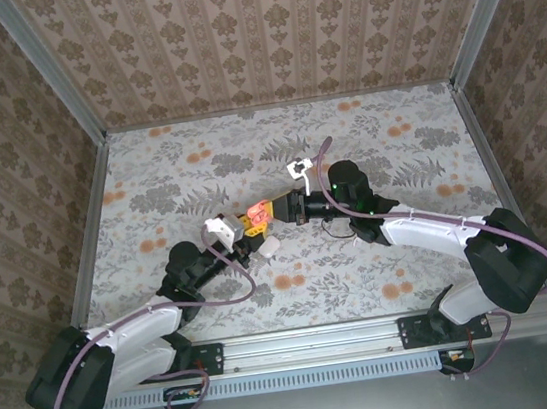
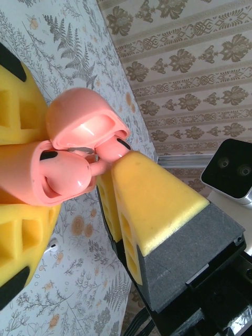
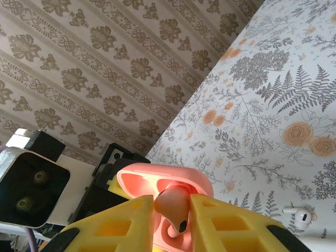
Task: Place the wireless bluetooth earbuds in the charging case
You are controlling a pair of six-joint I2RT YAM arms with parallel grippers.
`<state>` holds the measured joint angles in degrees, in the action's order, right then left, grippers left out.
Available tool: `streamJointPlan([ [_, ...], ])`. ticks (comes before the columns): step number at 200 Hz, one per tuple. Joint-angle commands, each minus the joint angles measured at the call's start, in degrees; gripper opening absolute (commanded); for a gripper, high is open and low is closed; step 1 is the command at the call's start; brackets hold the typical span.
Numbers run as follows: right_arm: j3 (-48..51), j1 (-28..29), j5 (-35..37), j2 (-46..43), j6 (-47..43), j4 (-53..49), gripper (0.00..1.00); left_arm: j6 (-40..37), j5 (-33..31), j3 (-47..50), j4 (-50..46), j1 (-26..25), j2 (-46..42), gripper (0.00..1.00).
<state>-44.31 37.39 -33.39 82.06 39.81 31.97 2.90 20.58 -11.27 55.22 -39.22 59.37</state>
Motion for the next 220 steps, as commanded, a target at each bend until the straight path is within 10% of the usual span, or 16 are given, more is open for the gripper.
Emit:
streamJointPlan([
  [1, -1.08, 0.49, 0.80, -1.76, -2.19, -1.47, 0.23, -1.31, 0.10, -0.20, 0.64, 0.39, -1.36, 0.17],
  [220, -2.85, -1.24, 1.10, -13.16, -26.78, -13.76, 0.21, 5.69, 7.38, 0.11, 1.92, 2.61, -2.86, 0.17],
])
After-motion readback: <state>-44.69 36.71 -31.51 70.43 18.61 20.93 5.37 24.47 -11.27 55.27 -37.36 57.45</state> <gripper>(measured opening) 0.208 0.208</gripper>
